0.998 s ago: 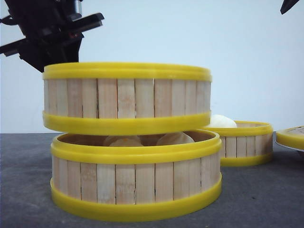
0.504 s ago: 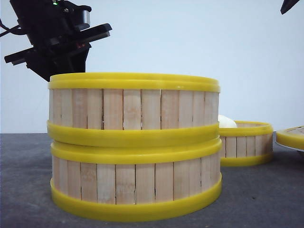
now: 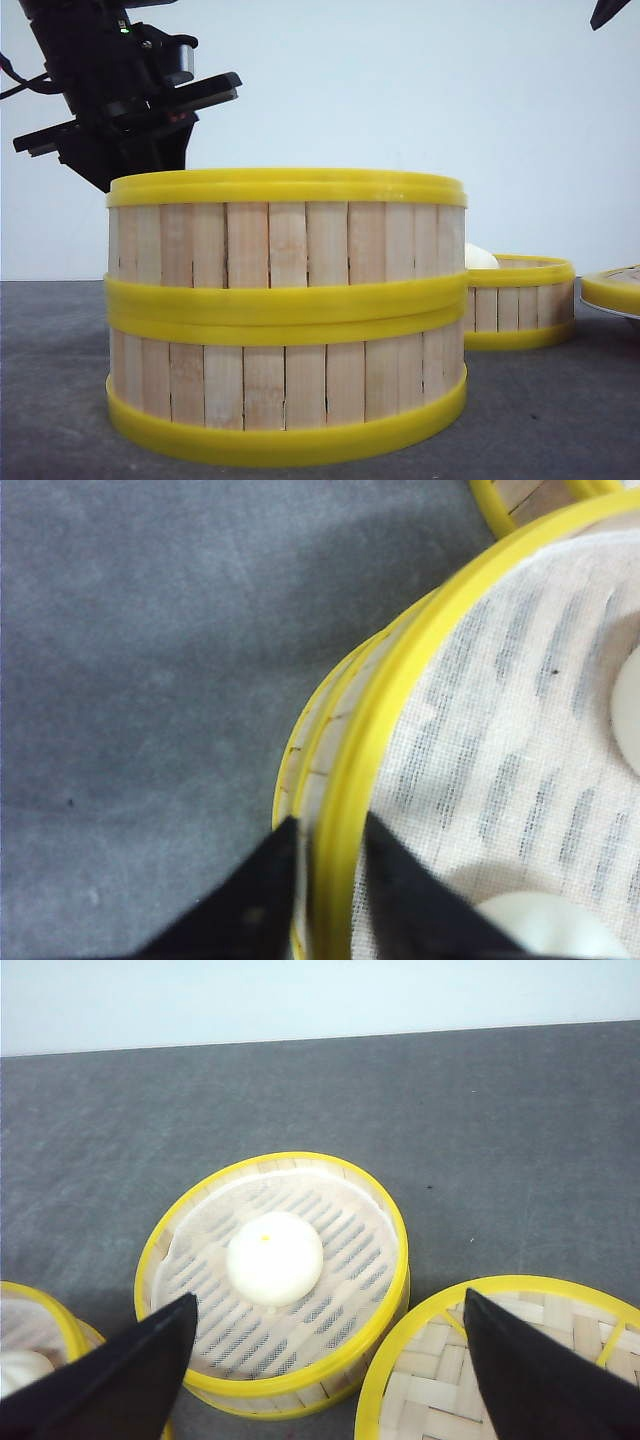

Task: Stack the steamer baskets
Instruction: 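Raise the left gripper away and move the right gripper toward another basket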

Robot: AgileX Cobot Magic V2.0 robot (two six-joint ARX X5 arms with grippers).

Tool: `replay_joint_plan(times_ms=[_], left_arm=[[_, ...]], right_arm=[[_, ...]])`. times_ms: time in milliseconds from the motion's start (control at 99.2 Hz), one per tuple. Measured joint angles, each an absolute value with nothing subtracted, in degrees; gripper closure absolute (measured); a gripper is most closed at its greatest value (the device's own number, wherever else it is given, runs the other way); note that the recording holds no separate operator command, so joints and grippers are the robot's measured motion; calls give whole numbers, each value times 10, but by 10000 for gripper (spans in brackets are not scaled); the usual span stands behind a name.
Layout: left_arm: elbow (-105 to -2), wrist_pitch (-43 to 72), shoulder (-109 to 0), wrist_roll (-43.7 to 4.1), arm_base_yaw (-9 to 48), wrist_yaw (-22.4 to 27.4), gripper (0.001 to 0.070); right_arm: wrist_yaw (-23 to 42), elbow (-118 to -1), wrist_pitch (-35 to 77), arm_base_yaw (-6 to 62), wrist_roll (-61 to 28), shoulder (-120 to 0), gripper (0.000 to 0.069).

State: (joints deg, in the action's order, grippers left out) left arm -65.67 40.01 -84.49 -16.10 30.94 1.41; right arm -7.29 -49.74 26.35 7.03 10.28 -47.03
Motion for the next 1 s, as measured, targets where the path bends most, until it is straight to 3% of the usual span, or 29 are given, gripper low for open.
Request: replay_joint_plan(times_ms=[91, 212, 353, 514, 716, 998], left_arm=[[-657, 400, -845, -161, 309, 14, 417], [-657, 392, -843, -161, 309, 11, 367], [-656, 350, -803, -159, 305, 0, 358], [-656, 288, -696, -154, 302, -1, 358], [-653, 268, -587, -141, 301, -17, 358], [-487, 260, -449, -157, 305, -7, 358]], right_arm=[[-73, -497, 263, 70, 103, -470, 163], [-73, -497, 264, 70, 103, -470, 163], [-73, -497, 263, 70, 103, -478, 167], [-73, -502, 261, 70, 103, -521, 252], [-73, -555, 253, 70, 103, -620, 270], [-75, -647, 252, 70, 97, -798, 270]])
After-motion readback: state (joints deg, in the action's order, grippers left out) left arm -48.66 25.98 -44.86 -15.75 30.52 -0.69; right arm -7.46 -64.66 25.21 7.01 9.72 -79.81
